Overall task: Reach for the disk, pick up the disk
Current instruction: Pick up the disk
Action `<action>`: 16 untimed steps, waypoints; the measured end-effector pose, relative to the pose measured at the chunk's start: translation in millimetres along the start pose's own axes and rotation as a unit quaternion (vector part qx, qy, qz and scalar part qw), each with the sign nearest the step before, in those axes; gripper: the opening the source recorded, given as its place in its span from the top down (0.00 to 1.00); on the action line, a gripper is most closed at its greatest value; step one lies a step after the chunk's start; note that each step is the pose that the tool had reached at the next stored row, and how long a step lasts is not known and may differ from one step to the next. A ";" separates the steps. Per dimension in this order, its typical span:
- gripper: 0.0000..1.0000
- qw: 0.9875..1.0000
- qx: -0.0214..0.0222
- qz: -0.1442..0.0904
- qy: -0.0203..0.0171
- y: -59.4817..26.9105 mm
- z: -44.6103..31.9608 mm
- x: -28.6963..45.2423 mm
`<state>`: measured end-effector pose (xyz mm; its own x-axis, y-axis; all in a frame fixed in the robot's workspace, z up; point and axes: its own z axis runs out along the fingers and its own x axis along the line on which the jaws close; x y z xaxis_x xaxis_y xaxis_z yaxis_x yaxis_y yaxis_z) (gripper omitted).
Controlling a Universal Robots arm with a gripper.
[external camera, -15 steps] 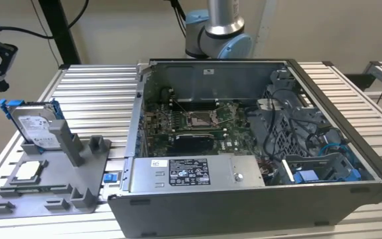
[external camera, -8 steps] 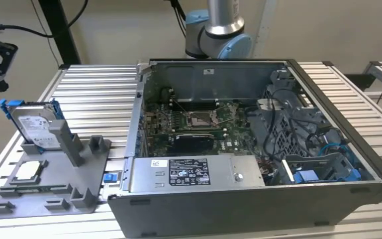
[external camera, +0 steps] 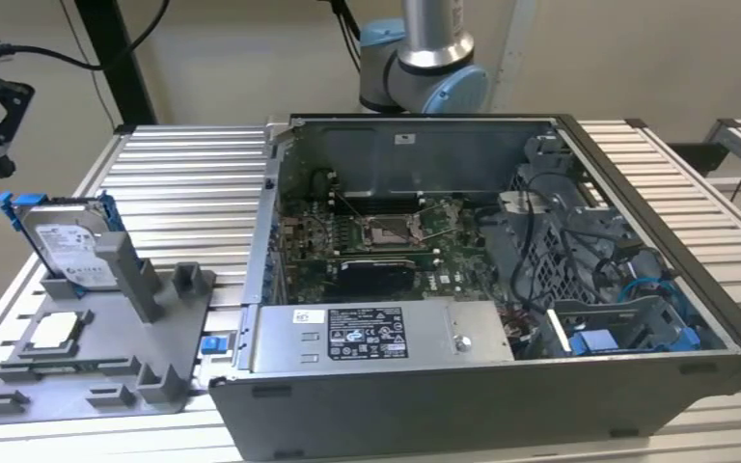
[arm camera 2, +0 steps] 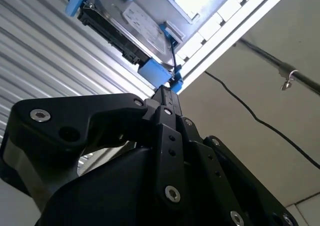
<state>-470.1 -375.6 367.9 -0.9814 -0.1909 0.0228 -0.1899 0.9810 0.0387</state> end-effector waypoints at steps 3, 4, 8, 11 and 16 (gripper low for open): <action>1.00 1.000 0.000 -0.016 0.001 0.0 -0.1 0.0; 1.00 1.000 0.000 -0.021 0.001 0.0 -0.2 0.0; 1.00 0.999 0.001 -0.042 0.002 0.0 -0.3 0.1; 1.00 0.998 0.001 -0.060 0.002 0.0 -0.4 0.1; 1.00 0.996 0.002 -0.091 0.004 0.1 -0.5 0.3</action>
<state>-470.4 -375.6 368.5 -0.9305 -0.3656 0.0229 -0.3646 0.9304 0.0387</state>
